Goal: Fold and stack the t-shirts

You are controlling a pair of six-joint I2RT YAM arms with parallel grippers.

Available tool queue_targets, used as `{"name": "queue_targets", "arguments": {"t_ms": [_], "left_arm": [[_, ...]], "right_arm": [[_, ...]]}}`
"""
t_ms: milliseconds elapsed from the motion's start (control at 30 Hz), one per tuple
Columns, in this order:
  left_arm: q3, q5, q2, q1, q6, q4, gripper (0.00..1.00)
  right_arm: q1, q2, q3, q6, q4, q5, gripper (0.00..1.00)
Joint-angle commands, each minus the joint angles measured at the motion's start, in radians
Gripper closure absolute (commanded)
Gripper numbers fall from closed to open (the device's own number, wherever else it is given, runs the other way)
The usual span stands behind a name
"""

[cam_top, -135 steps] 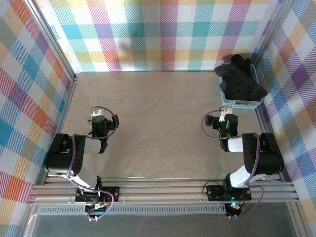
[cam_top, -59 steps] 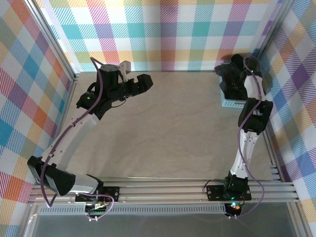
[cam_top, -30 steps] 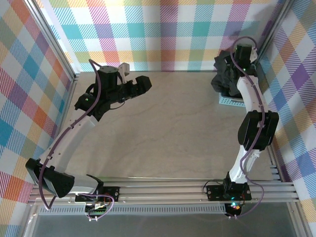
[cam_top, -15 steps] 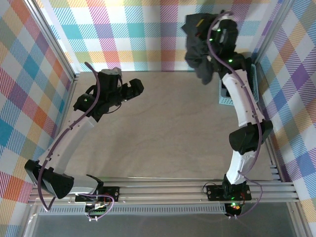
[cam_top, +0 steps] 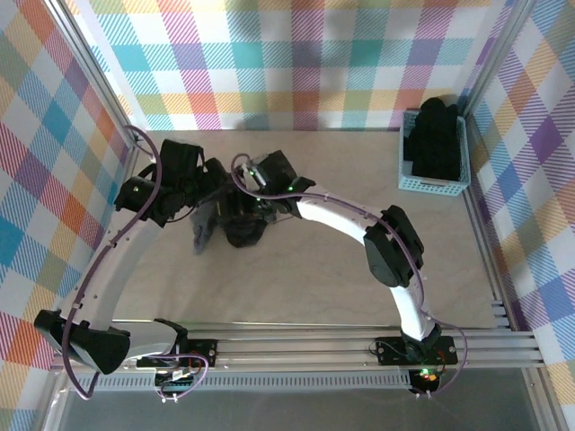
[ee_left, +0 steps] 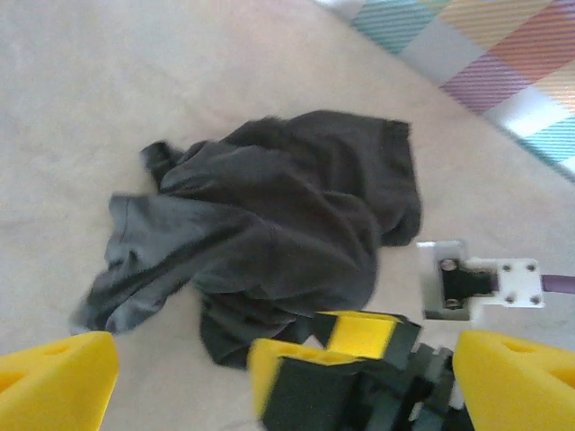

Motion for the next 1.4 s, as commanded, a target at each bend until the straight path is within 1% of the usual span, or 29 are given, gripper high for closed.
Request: {"name": "queue_targets", "arguments": {"t_ms": [0,133,233,300,400,467,500,600,667,733,800,833,867,900,933,967,1033,1067,1167,1367], "left_arm": [[-0.071,0.039,-0.007,0.008,-0.044,-0.082,0.04],[-0.192,0.13,0.016,0.02,-0.107,-0.012,0.03],[-0.237,0.215,0.084,0.025,-0.174,0.06,0.02],[-0.263,0.278,0.131,0.025,-0.253,0.151,0.01],[-0.304,0.34,0.191,0.016,-0.413,0.327,0.01],[-0.301,0.343,0.238,-0.003,-0.495,0.399,0.01],[-0.285,0.333,0.266,-0.014,-0.523,0.408,0.01],[-0.226,0.284,0.347,-0.032,-0.55,0.383,0.04],[-0.202,0.252,0.389,-0.032,-0.553,0.382,0.09],[-0.196,0.229,0.424,-0.026,-0.574,0.393,0.17],[-0.187,0.201,0.462,-0.015,-0.581,0.377,0.33],[-0.183,0.188,0.472,-0.01,-0.574,0.37,0.42],[-0.18,0.175,0.478,-0.001,-0.561,0.36,0.57],[-0.174,0.153,0.477,0.008,-0.556,0.328,0.77],[-0.171,0.139,0.468,0.016,-0.551,0.308,0.88],[-0.17,0.121,0.451,0.026,-0.532,0.298,0.92],[-0.17,0.091,0.402,0.047,-0.494,0.278,0.98],[-0.173,0.085,0.379,0.058,-0.48,0.273,1.0],[-0.189,0.078,0.296,0.103,-0.429,0.254,1.0],[-0.252,0.121,0.141,0.24,-0.371,0.25,1.0]], "right_arm": [[-0.144,-0.09,-0.013,0.004,0.022,-0.018,0.23],[-0.233,-0.001,0.039,0.024,-0.112,0.053,0.26],[-0.283,0.094,0.079,0.048,-0.147,0.095,0.26],[-0.319,0.158,0.119,0.095,-0.145,0.077,0.28],[-0.337,0.246,0.212,0.128,-0.15,0.047,0.3],[-0.336,0.302,0.292,0.146,-0.176,0.022,0.33],[-0.332,0.331,0.327,0.157,-0.193,0.018,0.33],[-0.323,0.389,0.384,0.185,-0.227,0.031,0.36],[-0.324,0.422,0.407,0.211,-0.247,0.035,0.41],[-0.324,0.443,0.422,0.224,-0.245,0.04,0.48],[-0.324,0.455,0.427,0.234,-0.227,0.043,0.57],[-0.325,0.458,0.433,0.235,-0.223,0.047,0.64],[-0.327,0.459,0.439,0.234,-0.22,0.053,0.76],[-0.328,0.451,0.439,0.231,-0.219,0.066,0.87],[-0.331,0.44,0.434,0.229,-0.214,0.079,0.96],[-0.335,0.42,0.421,0.227,-0.208,0.1,1.0],[-0.351,0.36,0.376,0.229,-0.19,0.148,1.0],[-0.358,0.33,0.354,0.23,-0.185,0.17,1.0],[-0.389,0.227,0.291,0.228,-0.187,0.23,1.0],[-0.452,0.025,0.164,0.22,-0.252,0.331,1.0]]}}
